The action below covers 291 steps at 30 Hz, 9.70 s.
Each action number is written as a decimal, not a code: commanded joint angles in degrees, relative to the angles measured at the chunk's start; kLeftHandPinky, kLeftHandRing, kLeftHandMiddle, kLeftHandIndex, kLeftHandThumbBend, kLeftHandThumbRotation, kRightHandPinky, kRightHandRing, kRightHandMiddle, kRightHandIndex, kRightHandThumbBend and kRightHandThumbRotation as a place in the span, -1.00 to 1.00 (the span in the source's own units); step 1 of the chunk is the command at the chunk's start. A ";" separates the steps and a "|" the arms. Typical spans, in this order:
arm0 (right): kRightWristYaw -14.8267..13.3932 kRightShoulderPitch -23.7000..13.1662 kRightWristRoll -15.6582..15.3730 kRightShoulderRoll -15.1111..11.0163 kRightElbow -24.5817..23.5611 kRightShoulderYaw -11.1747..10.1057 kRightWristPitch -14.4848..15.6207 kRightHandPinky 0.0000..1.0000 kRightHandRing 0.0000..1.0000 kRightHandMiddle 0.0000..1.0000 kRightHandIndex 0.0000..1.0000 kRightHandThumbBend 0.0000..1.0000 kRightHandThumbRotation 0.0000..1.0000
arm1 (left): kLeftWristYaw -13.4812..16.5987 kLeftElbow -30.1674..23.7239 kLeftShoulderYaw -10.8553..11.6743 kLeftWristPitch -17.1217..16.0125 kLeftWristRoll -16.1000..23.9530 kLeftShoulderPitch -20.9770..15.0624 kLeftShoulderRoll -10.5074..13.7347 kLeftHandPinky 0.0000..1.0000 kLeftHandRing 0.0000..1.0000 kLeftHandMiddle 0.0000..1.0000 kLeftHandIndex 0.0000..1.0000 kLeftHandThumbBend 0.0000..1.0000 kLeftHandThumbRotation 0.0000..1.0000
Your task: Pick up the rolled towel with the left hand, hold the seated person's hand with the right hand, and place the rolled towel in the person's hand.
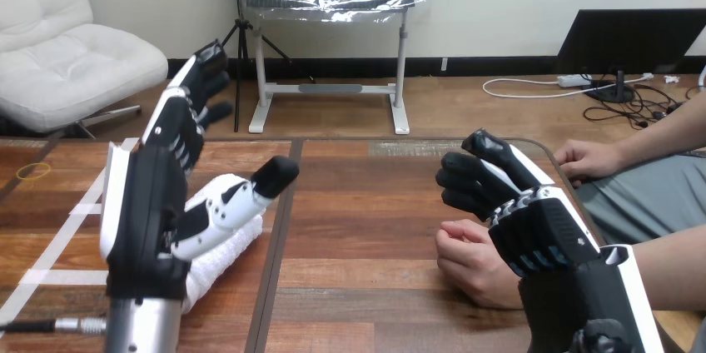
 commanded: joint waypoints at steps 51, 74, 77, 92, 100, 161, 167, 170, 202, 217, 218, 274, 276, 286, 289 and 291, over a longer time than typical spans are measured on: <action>0.36 -3.12 0.07 -0.21 -2.99 -0.87 0.55 0.59 0.62 0.62 0.69 0.80 1.00 | 8.43 14.86 -0.77 17.72 15.42 -18.18 5.74 0.69 0.89 0.91 0.85 0.65 -0.31; 0.29 -2.92 -0.30 -0.16 -3.31 -1.21 0.80 0.55 0.60 0.60 0.68 0.80 1.00 | 11.33 23.60 -2.96 22.53 20.10 -23.56 7.72 0.65 0.90 0.95 0.88 0.68 -0.24; 0.24 -2.98 -0.48 -0.05 -3.14 -1.37 0.49 0.55 0.60 0.60 0.68 0.80 1.00 | 12.04 24.32 -3.37 23.76 20.77 -24.11 7.86 0.63 0.91 0.96 0.89 0.69 -0.25; 0.08 -3.30 -1.12 0.46 -2.41 -1.86 -0.65 0.49 0.56 0.58 0.67 0.78 1.00 | 15.59 28.20 -5.36 28.57 24.92 -26.58 8.50 0.93 0.99 0.98 0.93 0.74 -0.25; 0.70 -3.09 -0.28 -0.19 -2.81 -1.67 -0.11 0.52 0.58 0.59 0.68 0.77 1.00 | 16.75 28.36 -6.75 33.06 27.40 -27.10 8.22 0.99 1.00 1.00 0.94 0.76 -0.23; 1.72 -2.95 -0.42 -1.01 -3.51 -2.30 0.17 0.47 0.58 0.61 0.67 0.80 1.00 | 22.17 35.23 -13.71 52.20 32.92 -33.75 7.39 1.00 1.00 1.00 0.99 0.92 -0.20; 1.97 -2.99 -0.01 -1.15 -3.59 -2.27 0.35 0.46 0.59 0.61 0.67 0.80 1.00 | 21.82 35.64 -14.13 52.67 32.59 -34.20 7.37 1.00 1.00 1.00 1.00 0.91 -0.21; 2.09 -2.95 0.08 -1.18 -3.66 -2.31 0.45 0.46 0.59 0.61 0.68 0.81 1.00 | 21.56 36.03 -14.28 52.83 32.30 -34.48 7.36 1.00 1.00 1.00 1.00 0.91 -0.21; 1.90 -2.94 -0.26 -1.37 -3.94 -2.80 0.51 0.46 0.59 0.62 0.67 0.83 1.00 | 16.77 41.37 -15.02 56.38 30.56 -39.81 6.32 0.93 0.97 0.97 0.90 0.87 -0.25; 1.93 -3.04 0.21 -1.39 -3.82 -2.81 0.37 0.45 0.58 0.61 0.66 0.83 1.00 | 6.32 41.09 -20.31 68.75 34.10 -44.16 6.84 0.00 0.40 0.58 0.64 0.81 -0.18; 1.92 -3.06 0.23 -1.38 -3.81 -2.81 0.36 0.45 0.58 0.61 0.66 0.83 1.00 | 5.31 41.27 -20.92 69.78 34.49 -44.62 6.92 -0.05 0.36 0.55 0.63 0.81 -0.16; 1.78 -3.28 2.06 -1.94 -4.77 -4.15 2.10 0.52 0.59 0.60 0.65 0.78 1.00 | 5.64 31.40 -24.13 72.41 35.70 -41.73 8.13 -0.77 -0.57 -0.38 -0.10 0.43 -1.00; 1.79 -3.42 1.86 -1.88 -4.64 -4.38 1.91 0.52 0.59 0.60 0.65 0.78 1.00 | 6.05 30.67 -23.84 72.10 35.61 -41.34 8.14 -0.76 -0.56 -0.37 -0.11 0.43 -1.00; 1.69 -3.43 1.67 -1.65 -4.63 -4.78 2.09 0.53 0.59 0.60 0.65 0.78 1.00 | 7.13 27.24 -22.51 70.78 35.06 -39.62 8.18 -0.70 -0.51 -0.32 -0.15 0.45 -1.00; 1.55 -3.52 1.28 -1.47 -4.52 -5.02 1.90 0.53 0.59 0.59 0.65 0.77 1.00 | 7.12 25.60 -21.92 70.19 34.66 -38.93 8.23 -0.70 -0.52 -0.33 -0.15 0.45 -1.00; 1.59 -3.46 1.37 -1.52 -4.55 -5.04 1.98 0.52 0.58 0.59 0.65 0.77 1.00 | 7.06 24.22 -21.52 69.90 34.53 -38.39 8.29 -0.70 -0.52 -0.33 -0.16 0.44 -1.00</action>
